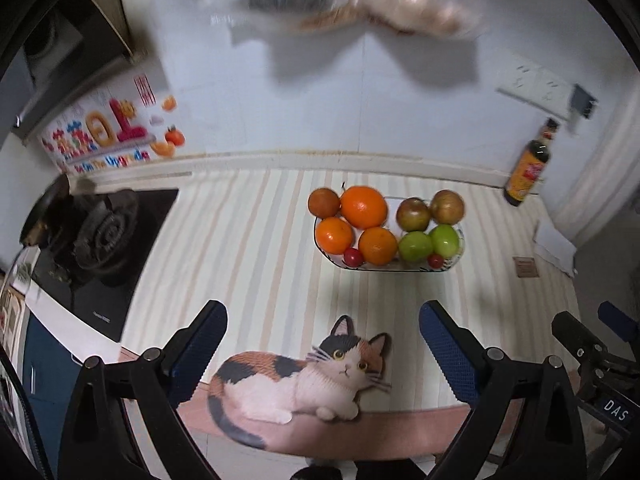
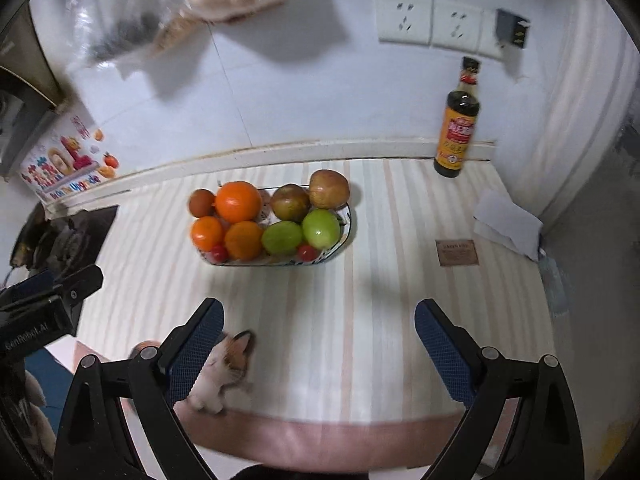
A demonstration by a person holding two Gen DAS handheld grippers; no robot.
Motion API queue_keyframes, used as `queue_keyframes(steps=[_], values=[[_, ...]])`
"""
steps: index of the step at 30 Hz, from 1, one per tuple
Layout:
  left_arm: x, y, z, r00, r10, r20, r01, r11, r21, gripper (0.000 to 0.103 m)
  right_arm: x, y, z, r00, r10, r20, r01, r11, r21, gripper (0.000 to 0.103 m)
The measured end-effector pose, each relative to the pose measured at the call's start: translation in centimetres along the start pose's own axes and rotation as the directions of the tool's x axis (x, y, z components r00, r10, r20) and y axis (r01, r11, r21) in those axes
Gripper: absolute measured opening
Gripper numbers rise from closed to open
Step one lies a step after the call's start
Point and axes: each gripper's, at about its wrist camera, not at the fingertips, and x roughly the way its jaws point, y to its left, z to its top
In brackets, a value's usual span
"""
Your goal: Organize fruits
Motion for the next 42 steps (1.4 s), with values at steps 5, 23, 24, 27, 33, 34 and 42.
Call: queue_keyframes(steps=[5, 23, 24, 27, 33, 34, 42], values=[[-5.3, 0.7, -2.5, 0.997, -0.055, 0.056, 0.054, 0.998, 0.03, 0.099, -6.5, 0.9, -3.3, 0.997, -0.035, 0.064, 0.033, 0.999, 0.03, 0.098], [-16.4, -0.5, -7.1, 0.977, -0.088, 0.195, 0.081, 0.996, 0.047, 0.099, -22.0, 1.5, -8.2, 0.974, -0.03, 0.226, 0.036, 0.999, -0.021, 0.099], [-16.6, -0.5, -7.1, 0.977, -0.09, 0.195, 0.083, 0.996, 0.043, 0.099, -22.3, 1.5, -8.2, 0.974, -0.026, 0.227, 0.033, 0.999, -0.025, 0.099], [-17.0, -0.6, -7.2, 0.977, -0.08, 0.2, 0.075, 0.997, 0.033, 0.099, -22.7, 1.2, -8.2, 0.974, -0.005, 0.226, 0.013, 0.999, -0.03, 0.099], [-16.9, -1.0, -7.2, 0.977, -0.063, 0.205, 0.061, 0.998, 0.017, 0.099, -22.3, 0.7, -8.0, 0.975, 0.03, 0.219, -0.025, 0.999, -0.027, 0.099], [-16.7, -1.0, -7.1, 0.978, -0.06, 0.199, 0.058, 0.998, 0.015, 0.099, -22.1, 0.7, -7.8, 0.975, 0.034, 0.218, -0.029, 0.999, -0.027, 0.099], [-13.3, -0.7, -4.5, 0.986, -0.021, 0.164, 0.025, 0.999, -0.023, 0.099, -17.6, 0.3, -5.1, 0.984, 0.04, 0.175, -0.036, 0.999, -0.026, 0.099]])
